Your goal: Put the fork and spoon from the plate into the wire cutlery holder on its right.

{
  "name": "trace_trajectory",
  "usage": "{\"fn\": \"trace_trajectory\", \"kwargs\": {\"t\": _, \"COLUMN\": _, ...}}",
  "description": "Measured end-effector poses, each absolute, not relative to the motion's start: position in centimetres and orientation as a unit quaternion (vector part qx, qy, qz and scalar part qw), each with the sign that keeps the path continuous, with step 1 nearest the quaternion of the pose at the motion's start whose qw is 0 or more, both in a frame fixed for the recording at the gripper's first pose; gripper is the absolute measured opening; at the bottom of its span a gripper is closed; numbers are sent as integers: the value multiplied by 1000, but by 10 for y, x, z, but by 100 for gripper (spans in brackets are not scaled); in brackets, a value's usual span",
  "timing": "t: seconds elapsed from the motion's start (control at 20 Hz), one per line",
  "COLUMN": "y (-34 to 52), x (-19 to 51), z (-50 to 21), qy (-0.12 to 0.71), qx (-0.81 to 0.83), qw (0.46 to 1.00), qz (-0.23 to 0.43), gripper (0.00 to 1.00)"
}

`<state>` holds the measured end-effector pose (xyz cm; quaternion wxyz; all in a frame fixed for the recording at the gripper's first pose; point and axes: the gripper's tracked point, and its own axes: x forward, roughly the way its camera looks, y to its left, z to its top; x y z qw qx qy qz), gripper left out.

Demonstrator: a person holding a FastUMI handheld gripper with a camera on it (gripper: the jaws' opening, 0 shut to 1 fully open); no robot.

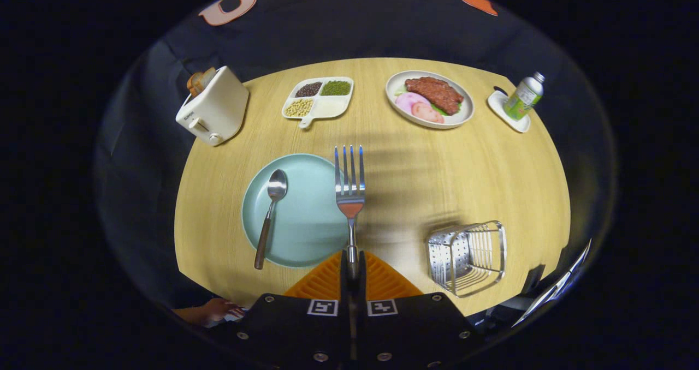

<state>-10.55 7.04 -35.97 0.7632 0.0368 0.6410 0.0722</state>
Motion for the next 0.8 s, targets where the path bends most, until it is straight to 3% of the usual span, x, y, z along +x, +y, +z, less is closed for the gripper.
{"fn": "trace_trajectory", "kwargs": {"t": 0.35, "y": -11, "x": -138, "z": -333, "qy": 648, "qx": 17, "qw": 760, "qz": 40, "gripper": 5}}
{"fn": "trace_trajectory", "kwargs": {"t": 0.8, "y": -67, "x": -180, "z": -350, "qy": 709, "qx": -21, "qw": 704, "qz": 50, "gripper": 5}}
